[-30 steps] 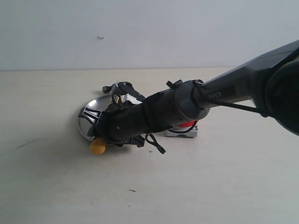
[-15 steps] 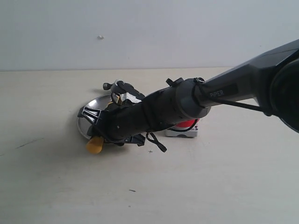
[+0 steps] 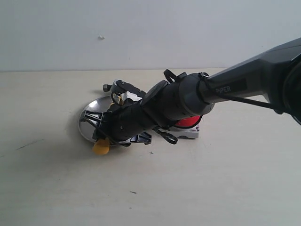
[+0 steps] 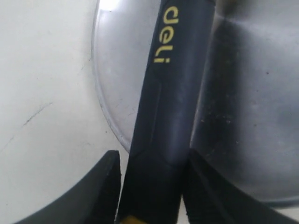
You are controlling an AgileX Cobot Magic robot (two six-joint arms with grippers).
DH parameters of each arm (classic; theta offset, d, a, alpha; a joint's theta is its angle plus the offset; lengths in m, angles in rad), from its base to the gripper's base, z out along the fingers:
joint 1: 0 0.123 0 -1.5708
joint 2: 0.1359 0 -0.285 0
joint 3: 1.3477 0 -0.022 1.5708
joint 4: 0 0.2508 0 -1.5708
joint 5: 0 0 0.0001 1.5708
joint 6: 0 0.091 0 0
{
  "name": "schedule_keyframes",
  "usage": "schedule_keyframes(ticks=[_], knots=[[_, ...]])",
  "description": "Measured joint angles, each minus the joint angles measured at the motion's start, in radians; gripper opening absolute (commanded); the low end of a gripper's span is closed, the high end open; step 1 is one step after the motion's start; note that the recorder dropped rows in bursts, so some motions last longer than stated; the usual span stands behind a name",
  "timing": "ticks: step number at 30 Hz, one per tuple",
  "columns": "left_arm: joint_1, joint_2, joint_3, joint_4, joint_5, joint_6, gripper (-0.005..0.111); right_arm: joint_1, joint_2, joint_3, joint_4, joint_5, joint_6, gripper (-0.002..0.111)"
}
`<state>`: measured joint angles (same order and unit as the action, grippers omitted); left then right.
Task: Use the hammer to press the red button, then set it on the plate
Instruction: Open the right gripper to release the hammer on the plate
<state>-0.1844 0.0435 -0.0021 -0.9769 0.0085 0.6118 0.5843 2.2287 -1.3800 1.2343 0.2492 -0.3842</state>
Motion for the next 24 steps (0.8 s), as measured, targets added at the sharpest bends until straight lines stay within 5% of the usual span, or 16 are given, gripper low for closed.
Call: schedule_keyframes(ticks=[5,20,24], knots=[[0.0,0.0,0.0,0.0,0.0,0.0,0.0,0.0,-0.004,0.0,-0.073,-0.004,0.057,0.056],[0.0,0.0,0.0,0.0,0.002,0.0,0.0,0.002,-0.047,-0.002,-0.49,0.012,0.433,0.056],[0.0,0.0,0.0,0.0,0.002,0.0,0.0,0.008,-0.084,0.002,-0.581,0.066,0.491,0.046]])
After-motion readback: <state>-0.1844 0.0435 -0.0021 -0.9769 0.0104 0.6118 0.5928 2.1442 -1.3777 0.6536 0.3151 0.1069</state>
